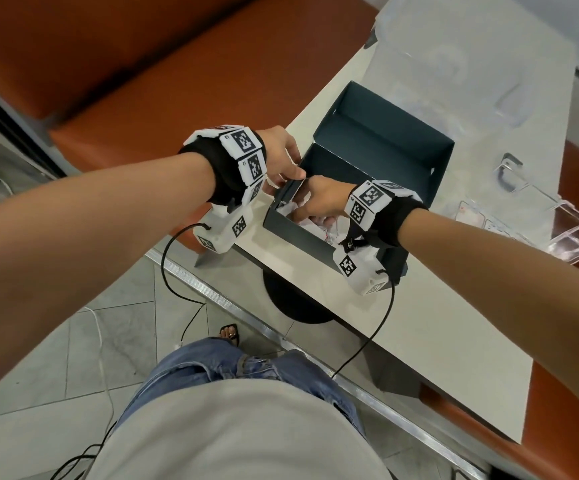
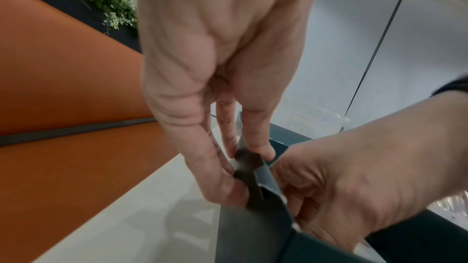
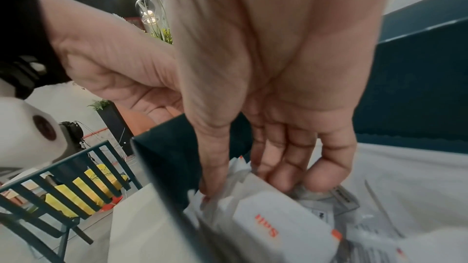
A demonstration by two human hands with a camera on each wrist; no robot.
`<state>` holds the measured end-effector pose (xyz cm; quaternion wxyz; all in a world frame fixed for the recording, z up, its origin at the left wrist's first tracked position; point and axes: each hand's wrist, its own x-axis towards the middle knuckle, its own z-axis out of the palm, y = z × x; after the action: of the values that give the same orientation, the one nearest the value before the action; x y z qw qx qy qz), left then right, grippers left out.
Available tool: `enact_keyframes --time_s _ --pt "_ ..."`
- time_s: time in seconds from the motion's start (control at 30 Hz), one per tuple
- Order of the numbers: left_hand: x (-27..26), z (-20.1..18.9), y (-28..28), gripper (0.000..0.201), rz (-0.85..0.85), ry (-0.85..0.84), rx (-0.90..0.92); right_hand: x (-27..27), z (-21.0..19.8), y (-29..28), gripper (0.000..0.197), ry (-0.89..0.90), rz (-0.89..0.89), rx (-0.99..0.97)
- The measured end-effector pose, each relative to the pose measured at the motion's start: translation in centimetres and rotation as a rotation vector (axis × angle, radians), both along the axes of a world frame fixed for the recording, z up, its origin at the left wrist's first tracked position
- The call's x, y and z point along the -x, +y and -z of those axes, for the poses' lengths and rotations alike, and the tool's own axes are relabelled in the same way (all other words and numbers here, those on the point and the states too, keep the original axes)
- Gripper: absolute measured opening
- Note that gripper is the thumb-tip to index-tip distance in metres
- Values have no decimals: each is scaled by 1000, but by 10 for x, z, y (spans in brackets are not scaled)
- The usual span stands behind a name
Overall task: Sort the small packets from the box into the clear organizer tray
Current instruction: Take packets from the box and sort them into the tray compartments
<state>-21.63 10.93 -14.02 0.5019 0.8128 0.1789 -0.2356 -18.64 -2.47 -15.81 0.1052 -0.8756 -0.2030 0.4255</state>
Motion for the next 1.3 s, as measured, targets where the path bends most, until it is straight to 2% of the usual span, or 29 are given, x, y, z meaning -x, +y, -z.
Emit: enact_keyframes --time_s 0.17,0.27,0.67,0.73,0.87,0.93,1.0,1.07,1.1,1.2,1.3 --pt "0 0 0 40 2 -11 -21 5 -2 5 35 -94 -128 9" --pt "0 -1 -1 40 -1 -12 -25 7 -1 6 30 -78 -142 30" --pt "-2 -1 -3 33 -5 -2 -58 13 -7 -2 56 -119 -252 35" --pt "-2 1 -3 34 4 -7 -75 7 -15 -10 51 -116 -223 5" --pt "-2 2 -6 31 5 -27 -112 -6 -32 -30 29 -112 -41 -143" --pt "0 0 -7 30 6 -22 -139 -11 -40 -43 26 -122 84 -232" --pt "-1 -5 -9 36 36 -40 -246 -15 -49 -57 26 -85 255 -362" --pt "-4 -15 -14 39 19 -180 -403 -15 -59 -71 31 -11 444 -504" --pt "-7 -22 -18 37 -19 -283 -425 -15 -65 -77 35 23 517 -564" --pt "-15 -48 -37 33 -113 -478 -214 -12 -84 -97 37 116 675 -763" --pt "-15 -68 -69 45 -111 -412 174 -6 -101 -118 29 75 736 -925"
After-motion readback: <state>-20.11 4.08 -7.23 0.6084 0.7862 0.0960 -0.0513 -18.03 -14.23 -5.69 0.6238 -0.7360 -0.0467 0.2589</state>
